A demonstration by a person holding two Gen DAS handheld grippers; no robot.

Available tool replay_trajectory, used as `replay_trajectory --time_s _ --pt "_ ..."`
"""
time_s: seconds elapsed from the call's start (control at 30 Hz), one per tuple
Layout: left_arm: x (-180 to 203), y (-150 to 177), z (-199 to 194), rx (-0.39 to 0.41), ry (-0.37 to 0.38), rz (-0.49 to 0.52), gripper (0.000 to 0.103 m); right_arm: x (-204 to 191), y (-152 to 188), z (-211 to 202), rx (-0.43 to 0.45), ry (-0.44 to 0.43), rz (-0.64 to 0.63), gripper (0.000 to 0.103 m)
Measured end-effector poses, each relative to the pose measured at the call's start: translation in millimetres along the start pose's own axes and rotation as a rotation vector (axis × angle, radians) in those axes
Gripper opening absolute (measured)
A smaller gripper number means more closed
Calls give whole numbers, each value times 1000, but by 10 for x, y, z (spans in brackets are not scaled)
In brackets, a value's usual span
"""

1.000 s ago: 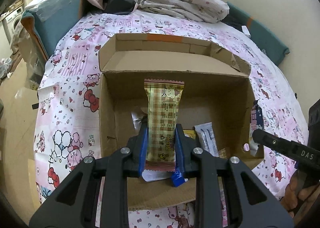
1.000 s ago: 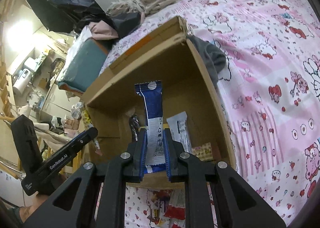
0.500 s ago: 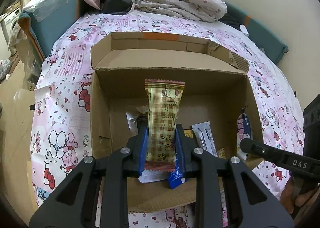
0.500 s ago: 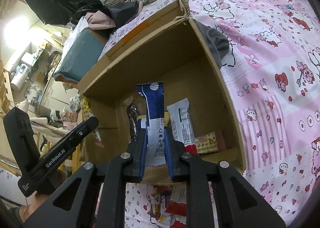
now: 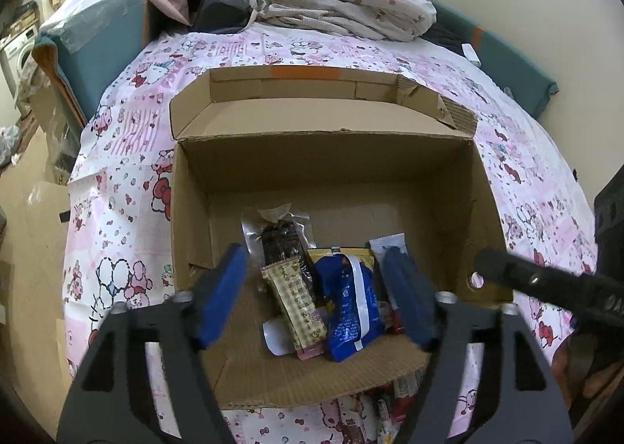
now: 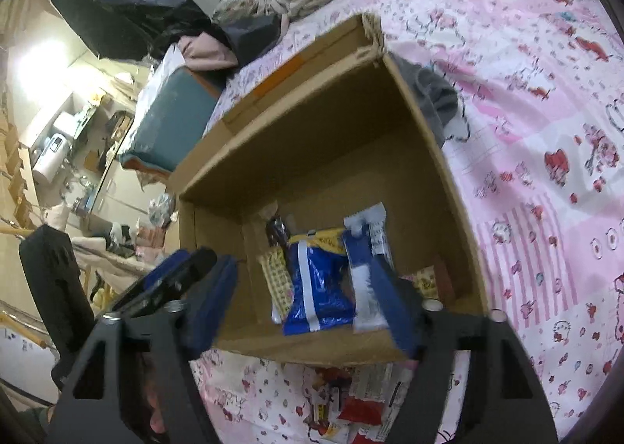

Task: Organize snacks
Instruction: 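Lower the wafer bar and blue-and-white bar into the box and open both tools, then move the right tool to the snacks and grasp a white red-ended bar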

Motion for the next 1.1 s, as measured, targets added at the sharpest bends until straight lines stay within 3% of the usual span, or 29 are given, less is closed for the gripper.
replay_trajectory --time_s 0.07,0.4,0.5,0.7,0.83,1.1 --pt "20 8 -13 3 -3 9 79 -3 -5 -15 3 8 -7 76" --pt "-73 74 -33 -27 2 -28 80 2 22 -138 34 21 14 77" --pt "-108 109 -55 -39 -1 -39 80 -15 60 -206 52 30 13 85" --pt "-135 213 -170 -37 12 -52 80 -10 206 -314 44 27 23 87" --pt "-151 345 -253 -33 36 -72 94 -9 297 -372 39 34 26 87" --pt "-201 577 -336 -51 22 -92 94 20 480 -357 9 26 43 87"
Point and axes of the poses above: each gripper's, at about its wrist camera, not at the fingertips, and z roughly the way its jaws point, x to its right, y to its underside, the point moved 4 cm from there along z, roughly the way its jaws point, and after that the axes turned 14 degrees about -x, right-handed, at the moved point
